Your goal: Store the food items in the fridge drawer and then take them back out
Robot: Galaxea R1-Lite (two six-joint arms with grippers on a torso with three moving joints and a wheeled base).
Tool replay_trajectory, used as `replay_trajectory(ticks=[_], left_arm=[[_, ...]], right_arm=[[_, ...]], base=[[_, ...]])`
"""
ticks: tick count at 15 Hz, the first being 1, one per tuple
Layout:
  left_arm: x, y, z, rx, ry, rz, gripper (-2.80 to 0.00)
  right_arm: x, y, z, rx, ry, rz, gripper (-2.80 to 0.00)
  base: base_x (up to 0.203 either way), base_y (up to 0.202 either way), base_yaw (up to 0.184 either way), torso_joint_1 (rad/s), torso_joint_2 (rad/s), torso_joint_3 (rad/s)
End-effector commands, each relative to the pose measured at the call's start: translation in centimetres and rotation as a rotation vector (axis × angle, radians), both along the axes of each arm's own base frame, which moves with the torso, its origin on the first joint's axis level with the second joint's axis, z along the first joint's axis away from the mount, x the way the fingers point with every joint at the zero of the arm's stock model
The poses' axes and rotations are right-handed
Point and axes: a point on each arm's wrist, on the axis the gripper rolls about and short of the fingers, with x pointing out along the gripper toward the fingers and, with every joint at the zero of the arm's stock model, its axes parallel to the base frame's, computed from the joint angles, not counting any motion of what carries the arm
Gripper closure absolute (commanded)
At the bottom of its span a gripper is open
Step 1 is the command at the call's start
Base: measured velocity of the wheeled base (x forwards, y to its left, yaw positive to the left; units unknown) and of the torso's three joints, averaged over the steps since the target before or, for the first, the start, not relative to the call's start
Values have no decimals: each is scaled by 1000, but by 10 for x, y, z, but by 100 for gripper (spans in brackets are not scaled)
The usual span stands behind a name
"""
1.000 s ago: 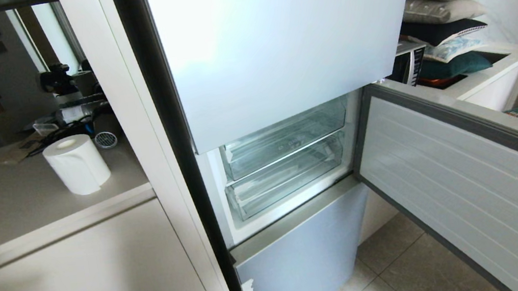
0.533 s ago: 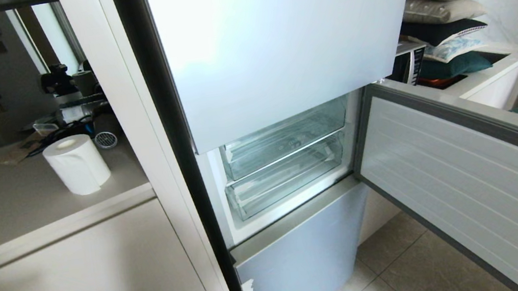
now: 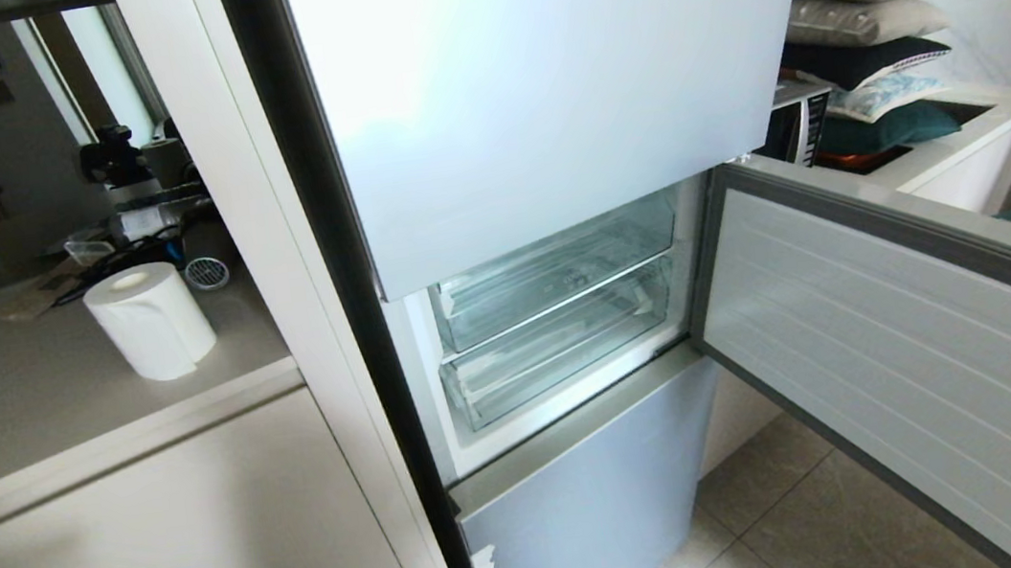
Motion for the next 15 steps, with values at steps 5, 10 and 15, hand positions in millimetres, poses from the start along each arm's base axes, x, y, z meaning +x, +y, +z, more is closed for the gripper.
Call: replay_trajectory(ticks=[5,10,15], left_arm=[[0,0,0,0,4,1,0],[0,0,0,0,4,1,0],[0,0,0,0,4,1,0]], right_arm=[[0,0,0,0,-1,0,0],[0,0,0,0,1,0,0],[0,0,0,0,-1,1,0]], base=[[0,0,0,0,0,0],[0,0,0,0,0,0],[1,-2,55,3,3,0]])
